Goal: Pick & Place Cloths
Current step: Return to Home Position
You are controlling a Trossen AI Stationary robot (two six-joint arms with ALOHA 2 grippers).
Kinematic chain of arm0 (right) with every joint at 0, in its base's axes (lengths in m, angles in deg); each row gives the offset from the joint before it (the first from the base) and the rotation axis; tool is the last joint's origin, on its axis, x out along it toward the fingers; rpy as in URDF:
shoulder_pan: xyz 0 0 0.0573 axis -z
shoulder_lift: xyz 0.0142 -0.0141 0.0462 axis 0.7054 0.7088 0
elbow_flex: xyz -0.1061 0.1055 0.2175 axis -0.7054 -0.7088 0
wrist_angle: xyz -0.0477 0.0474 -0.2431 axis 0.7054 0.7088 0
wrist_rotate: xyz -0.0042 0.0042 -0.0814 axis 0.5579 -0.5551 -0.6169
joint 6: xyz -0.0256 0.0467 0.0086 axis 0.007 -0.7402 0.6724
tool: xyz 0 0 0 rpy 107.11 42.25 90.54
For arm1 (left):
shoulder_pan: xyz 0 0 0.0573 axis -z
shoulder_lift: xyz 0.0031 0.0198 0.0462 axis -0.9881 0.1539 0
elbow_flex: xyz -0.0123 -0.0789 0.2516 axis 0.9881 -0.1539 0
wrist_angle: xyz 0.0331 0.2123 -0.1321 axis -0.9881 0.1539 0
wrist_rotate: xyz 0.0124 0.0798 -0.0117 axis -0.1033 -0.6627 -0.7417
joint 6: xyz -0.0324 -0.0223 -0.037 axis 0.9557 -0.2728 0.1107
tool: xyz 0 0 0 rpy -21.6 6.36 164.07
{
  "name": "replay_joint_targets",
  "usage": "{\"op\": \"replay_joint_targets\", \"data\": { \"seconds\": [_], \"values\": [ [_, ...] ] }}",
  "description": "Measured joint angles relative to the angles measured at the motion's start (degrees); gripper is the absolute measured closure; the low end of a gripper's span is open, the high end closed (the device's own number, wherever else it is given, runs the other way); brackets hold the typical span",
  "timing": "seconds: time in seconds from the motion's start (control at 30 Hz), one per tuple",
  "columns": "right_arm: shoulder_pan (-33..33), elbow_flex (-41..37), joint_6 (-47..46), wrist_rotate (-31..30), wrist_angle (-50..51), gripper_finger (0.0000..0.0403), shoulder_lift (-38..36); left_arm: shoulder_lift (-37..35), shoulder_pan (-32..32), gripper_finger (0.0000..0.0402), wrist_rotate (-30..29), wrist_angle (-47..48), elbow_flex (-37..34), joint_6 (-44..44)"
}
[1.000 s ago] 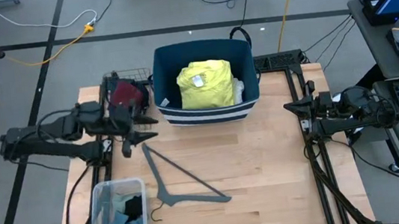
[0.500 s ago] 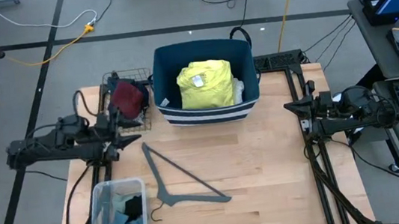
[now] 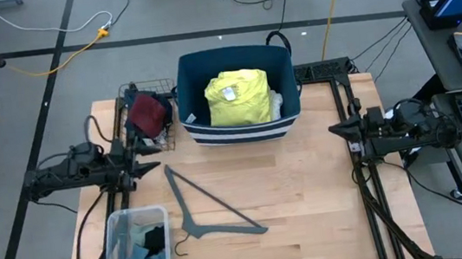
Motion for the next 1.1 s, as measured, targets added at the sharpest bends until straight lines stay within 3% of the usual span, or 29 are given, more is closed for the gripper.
{"op": "replay_joint_targets", "data": {
  "seconds": [0.17, 0.53, 1.1],
  "values": [
    [0.0, -3.7, -2.8, -0.6, -0.8, 0.0399, 0.0, 0.2, 0.0, 0.0199, -0.3, -0.3, -1.7, 0.6],
    [0.0, -17.7, -3.1, -0.3, -13.7, 0.0399, 0.0, 0.1, 0.0, 0.0199, -0.6, 0.7, -2.3, 0.2],
    [0.0, -25.4, -1.8, -0.2, -16.8, 0.0399, 0.0, 0.1, 0.0, 0.0199, -14.0, 8.1, -2.3, 7.7]
  ]
}}
